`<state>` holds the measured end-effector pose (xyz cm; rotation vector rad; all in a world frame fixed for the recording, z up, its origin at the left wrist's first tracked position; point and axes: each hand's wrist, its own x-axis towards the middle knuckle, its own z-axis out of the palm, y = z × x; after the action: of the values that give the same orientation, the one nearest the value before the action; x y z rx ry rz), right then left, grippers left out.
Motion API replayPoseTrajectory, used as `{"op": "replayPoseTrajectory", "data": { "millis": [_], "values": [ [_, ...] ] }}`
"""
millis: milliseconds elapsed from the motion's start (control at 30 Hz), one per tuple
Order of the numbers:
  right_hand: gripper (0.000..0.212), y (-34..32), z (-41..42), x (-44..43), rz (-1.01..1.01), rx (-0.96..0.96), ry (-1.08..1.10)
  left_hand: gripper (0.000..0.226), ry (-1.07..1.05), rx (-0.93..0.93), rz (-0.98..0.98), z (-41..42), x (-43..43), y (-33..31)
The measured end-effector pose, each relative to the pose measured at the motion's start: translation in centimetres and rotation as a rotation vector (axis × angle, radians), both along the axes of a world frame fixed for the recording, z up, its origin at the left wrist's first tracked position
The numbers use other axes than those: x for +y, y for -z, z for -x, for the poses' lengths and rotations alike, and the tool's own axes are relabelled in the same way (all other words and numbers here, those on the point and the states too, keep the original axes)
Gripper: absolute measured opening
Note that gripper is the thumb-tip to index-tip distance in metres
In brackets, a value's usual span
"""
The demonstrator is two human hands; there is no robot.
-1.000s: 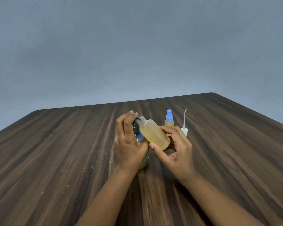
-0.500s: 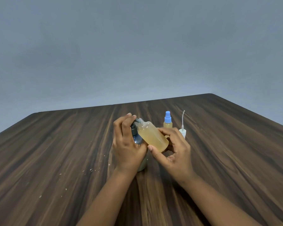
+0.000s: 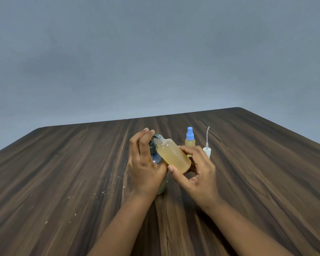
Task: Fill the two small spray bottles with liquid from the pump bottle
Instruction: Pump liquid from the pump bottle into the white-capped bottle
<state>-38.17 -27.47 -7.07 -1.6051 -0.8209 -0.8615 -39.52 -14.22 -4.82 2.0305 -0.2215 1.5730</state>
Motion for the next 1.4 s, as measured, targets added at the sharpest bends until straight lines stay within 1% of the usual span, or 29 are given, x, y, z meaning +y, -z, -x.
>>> {"op": "replayPoseTrajectory", "data": {
  "millis": [100, 233, 300, 433, 533, 567, 667, 767, 967, 1067, 1200, 1267, 1333, 1400],
  "values": [
    [0.042, 0.02, 0.01, 0.09, -0.003, 0.000, -0.002, 0.077, -0.003, 0.016, -0.013, 0.01, 0.07, 0.05],
    [0.043, 0.03, -0.05, 0.00, -0.005, 0.001, 0.011, 0.057, 0.010, -0.002, -0.006, 0.06, 0.06, -0.15],
    [0.043, 0.00, -0.05, -0.04, 0.002, -0.006, 0.025, 0.051, 0.009, -0.013, 0.007, 0.04, 0.04, -0.13],
    [0.043, 0.06, -0.08, 0.05, 0.004, 0.002, 0.021, 0.058, 0.006, 0.014, 0.015, 0.02, 0.11, -0.06],
    [0.043, 0.15, -0.11, 0.08, 0.006, 0.002, 0.009, 0.068, 0.009, 0.025, -0.009, 0.02, 0.25, -0.07],
    [0.043, 0.16, -0.13, 0.06, 0.003, 0.006, 0.003, 0.067, 0.012, 0.020, -0.002, 0.02, 0.23, -0.17],
    [0.043, 0.09, -0.13, 0.00, -0.010, 0.013, 0.006, 0.053, 0.005, 0.002, 0.020, 0.09, -0.05, -0.44],
    [0.044, 0.02, -0.13, -0.01, -0.004, 0.009, 0.015, 0.051, 0.010, -0.004, 0.027, 0.08, -0.13, -0.38],
    [0.044, 0.15, -0.15, -0.02, -0.009, 0.028, 0.003, 0.067, -0.028, 0.047, 0.000, 0.29, -0.16, -0.21],
    [0.042, 0.12, -0.11, 0.03, -0.026, 0.075, -0.037, 0.078, -0.036, 0.045, -0.021, 0.18, -0.14, -0.09],
    [0.039, 0.09, -0.23, -0.01, -0.055, 0.188, -0.106, 0.079, -0.090, 0.015, -0.010, -0.11, -0.06, 0.05],
    [0.038, 0.21, -0.34, 0.07, -0.042, 0.241, -0.130, 0.072, -0.141, -0.002, -0.016, -0.36, 0.20, -0.01],
    [0.038, 0.41, -0.40, 0.34, -0.027, 0.295, -0.154, 0.059, -0.187, -0.003, -0.010, -0.52, 0.47, -0.19],
    [0.038, 0.50, -0.37, 0.60, -0.052, 0.369, -0.210, 0.058, -0.210, 0.020, 0.001, -0.64, 0.58, -0.38]
  ]
}}
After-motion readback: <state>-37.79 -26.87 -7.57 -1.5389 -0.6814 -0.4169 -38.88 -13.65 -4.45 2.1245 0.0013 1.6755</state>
